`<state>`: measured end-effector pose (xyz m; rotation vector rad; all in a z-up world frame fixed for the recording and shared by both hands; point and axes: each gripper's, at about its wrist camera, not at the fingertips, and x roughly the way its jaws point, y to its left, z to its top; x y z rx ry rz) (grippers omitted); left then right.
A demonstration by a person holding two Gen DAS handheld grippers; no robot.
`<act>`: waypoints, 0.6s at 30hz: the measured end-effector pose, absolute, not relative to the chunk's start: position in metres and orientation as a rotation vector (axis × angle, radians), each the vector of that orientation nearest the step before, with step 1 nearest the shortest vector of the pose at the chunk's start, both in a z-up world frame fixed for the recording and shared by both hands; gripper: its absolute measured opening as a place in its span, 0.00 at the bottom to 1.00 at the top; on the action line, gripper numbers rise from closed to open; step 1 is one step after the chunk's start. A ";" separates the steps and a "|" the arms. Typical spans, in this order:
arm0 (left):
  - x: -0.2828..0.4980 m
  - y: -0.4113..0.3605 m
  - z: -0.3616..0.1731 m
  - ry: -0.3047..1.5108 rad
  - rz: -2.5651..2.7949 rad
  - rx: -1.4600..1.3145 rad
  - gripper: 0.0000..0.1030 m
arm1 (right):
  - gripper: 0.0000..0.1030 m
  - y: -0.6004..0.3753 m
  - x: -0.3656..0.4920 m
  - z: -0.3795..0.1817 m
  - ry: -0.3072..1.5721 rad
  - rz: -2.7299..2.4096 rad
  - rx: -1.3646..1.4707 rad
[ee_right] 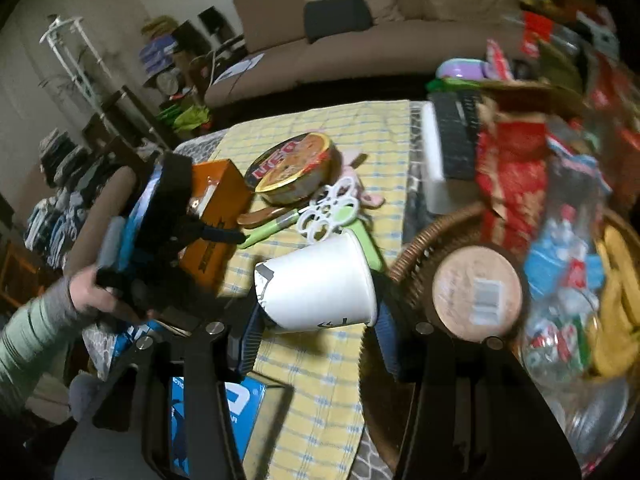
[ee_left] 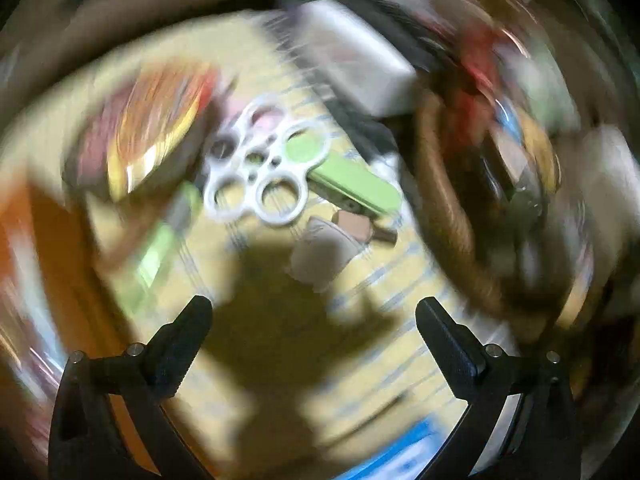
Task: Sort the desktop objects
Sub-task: 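Grasp a white paper cup with the right tool while the left grasps another cup, then carry both white cups over the orange box and open both tools to drop them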
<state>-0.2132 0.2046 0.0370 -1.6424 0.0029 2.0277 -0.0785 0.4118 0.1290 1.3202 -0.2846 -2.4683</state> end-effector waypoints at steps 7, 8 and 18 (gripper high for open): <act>-0.217 0.213 0.011 -0.300 2.142 -1.791 1.00 | 0.45 0.409 -0.067 0.122 -0.258 -2.475 1.331; -0.218 0.215 0.006 -0.332 2.135 -1.822 0.98 | 0.45 0.407 -0.066 0.122 -0.251 -2.478 1.332; -0.218 0.226 -0.028 -0.469 2.160 -1.926 0.78 | 0.45 0.398 -0.042 0.124 -0.190 -2.496 1.311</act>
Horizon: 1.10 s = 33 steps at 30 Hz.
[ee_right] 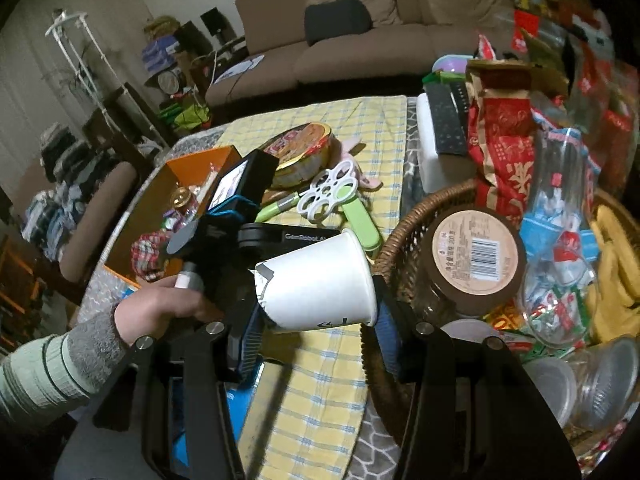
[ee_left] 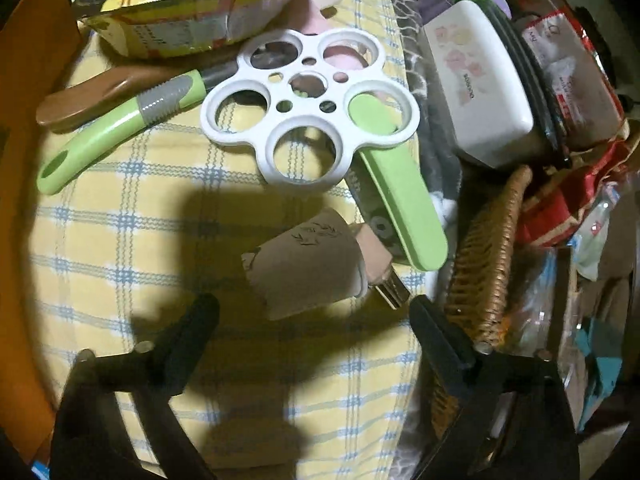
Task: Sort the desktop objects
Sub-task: 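Carry both white cups over the orange box and open both tools to drop them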
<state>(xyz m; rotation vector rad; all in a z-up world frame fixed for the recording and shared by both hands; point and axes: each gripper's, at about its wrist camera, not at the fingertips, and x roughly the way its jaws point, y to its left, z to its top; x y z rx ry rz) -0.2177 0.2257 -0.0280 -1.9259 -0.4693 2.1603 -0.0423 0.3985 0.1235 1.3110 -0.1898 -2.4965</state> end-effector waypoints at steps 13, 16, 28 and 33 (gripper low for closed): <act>-0.183 0.199 0.014 -0.412 2.187 -1.808 0.48 | 0.45 0.370 -0.018 0.165 -0.104 -2.515 1.237; -0.156 0.181 0.049 -0.372 2.168 -1.722 0.48 | 0.45 0.357 -0.009 0.179 -0.087 -2.506 1.202; -0.125 -0.021 0.125 -0.396 2.342 -1.589 0.48 | 0.45 0.253 -0.014 0.188 0.002 -2.418 1.189; -0.128 -0.101 0.121 -0.479 2.422 -1.583 0.48 | 0.45 0.187 -0.044 0.172 0.034 -2.351 1.201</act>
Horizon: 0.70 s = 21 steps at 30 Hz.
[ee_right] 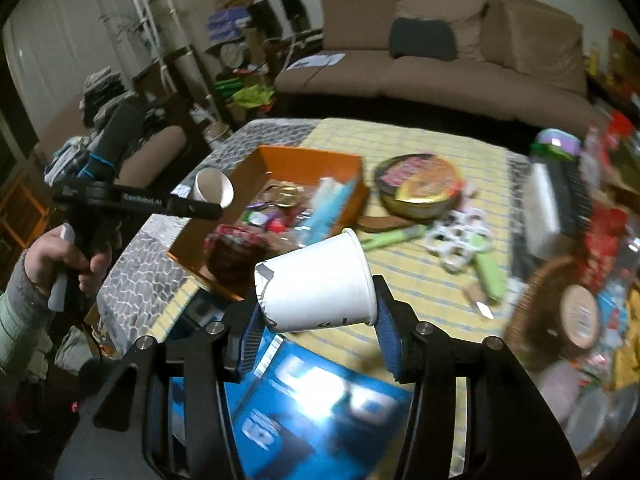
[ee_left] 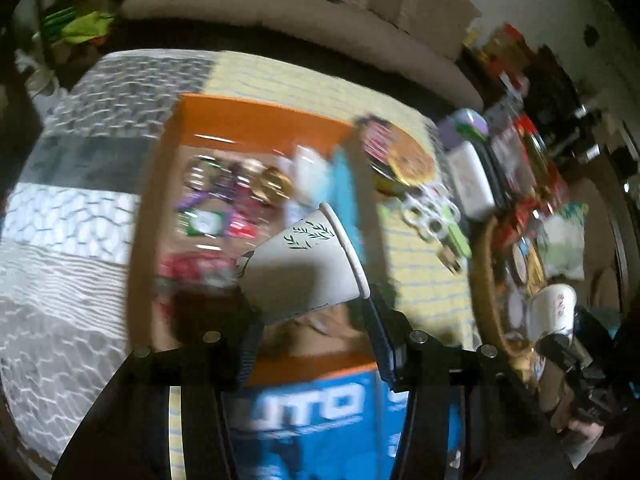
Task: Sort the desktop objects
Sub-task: 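Carry both white cups over the orange box and open both tools to drop them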
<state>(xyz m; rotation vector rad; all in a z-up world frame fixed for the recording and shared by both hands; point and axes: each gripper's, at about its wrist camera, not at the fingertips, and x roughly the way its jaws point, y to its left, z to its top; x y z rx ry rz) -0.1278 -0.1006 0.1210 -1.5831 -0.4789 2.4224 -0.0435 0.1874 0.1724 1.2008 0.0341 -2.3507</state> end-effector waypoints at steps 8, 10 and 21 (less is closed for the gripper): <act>-0.172 -0.146 0.086 -0.625 2.357 -1.559 0.48 | 0.45 0.079 -0.123 0.128 0.097 -2.268 1.248; -0.182 -0.151 0.075 -0.682 2.342 -1.553 0.48 | 0.45 0.060 -0.149 0.117 0.122 -2.272 1.270; -0.212 -0.164 0.024 -1.015 2.255 -1.492 0.54 | 0.45 0.008 -0.249 0.062 0.120 -2.314 1.374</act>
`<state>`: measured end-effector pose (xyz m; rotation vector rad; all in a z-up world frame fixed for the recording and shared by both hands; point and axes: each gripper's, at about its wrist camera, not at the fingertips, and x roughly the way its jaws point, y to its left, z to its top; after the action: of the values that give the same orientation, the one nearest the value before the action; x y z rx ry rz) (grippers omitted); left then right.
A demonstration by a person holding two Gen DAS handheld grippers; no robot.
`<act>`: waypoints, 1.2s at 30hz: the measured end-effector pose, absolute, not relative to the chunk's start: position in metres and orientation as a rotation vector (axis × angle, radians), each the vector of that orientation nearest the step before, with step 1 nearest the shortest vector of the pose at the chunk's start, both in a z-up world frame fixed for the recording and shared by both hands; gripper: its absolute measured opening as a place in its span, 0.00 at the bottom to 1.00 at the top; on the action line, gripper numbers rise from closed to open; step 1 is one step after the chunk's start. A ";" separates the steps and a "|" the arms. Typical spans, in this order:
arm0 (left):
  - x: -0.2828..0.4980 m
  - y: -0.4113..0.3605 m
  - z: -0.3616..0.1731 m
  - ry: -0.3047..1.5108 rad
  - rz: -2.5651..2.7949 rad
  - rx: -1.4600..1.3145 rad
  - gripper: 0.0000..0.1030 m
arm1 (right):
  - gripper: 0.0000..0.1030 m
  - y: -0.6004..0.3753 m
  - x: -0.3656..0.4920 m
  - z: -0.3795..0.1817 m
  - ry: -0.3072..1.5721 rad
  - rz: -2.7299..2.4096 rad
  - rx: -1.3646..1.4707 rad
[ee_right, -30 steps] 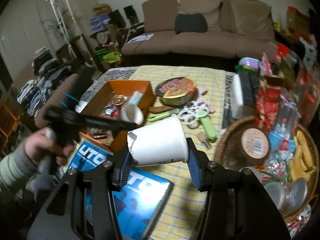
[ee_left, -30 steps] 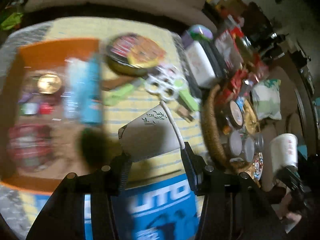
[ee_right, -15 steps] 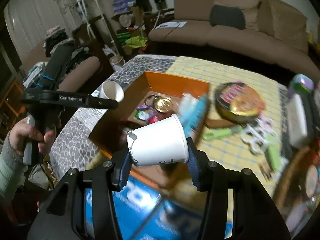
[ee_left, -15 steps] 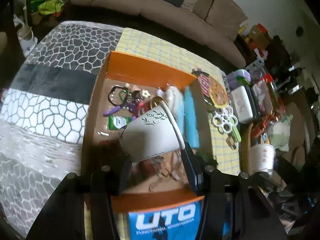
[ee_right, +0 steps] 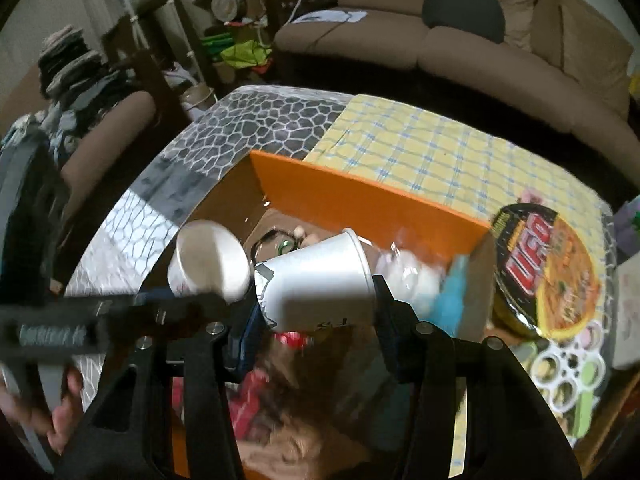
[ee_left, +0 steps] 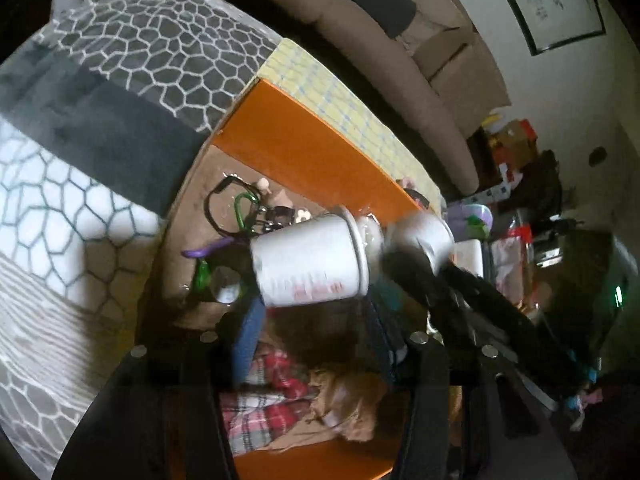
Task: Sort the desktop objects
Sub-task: 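Carry both white cups over the orange box and open both tools to drop them, then move the right tool to the white ring holder and grasp it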
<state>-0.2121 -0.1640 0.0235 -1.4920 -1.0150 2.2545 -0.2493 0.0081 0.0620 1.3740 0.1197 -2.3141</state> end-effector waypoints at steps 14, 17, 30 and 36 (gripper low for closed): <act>-0.176 -0.202 0.043 -1.233 2.350 -1.292 0.64 | 0.47 -0.050 -0.283 0.013 0.080 -2.159 1.456; -0.175 -0.203 0.042 -1.243 2.328 -1.287 0.65 | 0.64 -0.051 -0.283 0.004 0.091 -2.152 1.506; -0.140 -0.098 0.080 -0.642 2.341 -1.258 0.71 | 0.65 0.114 -0.164 0.102 0.096 -2.303 1.355; -0.126 -0.034 0.084 -0.519 2.267 -1.256 0.74 | 0.65 0.237 -0.131 0.102 -0.187 -2.459 1.436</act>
<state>-0.1257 -0.0344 0.0842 -1.2561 -0.5193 2.2668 -0.1313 0.2369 0.1024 1.4361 -0.1865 -2.4590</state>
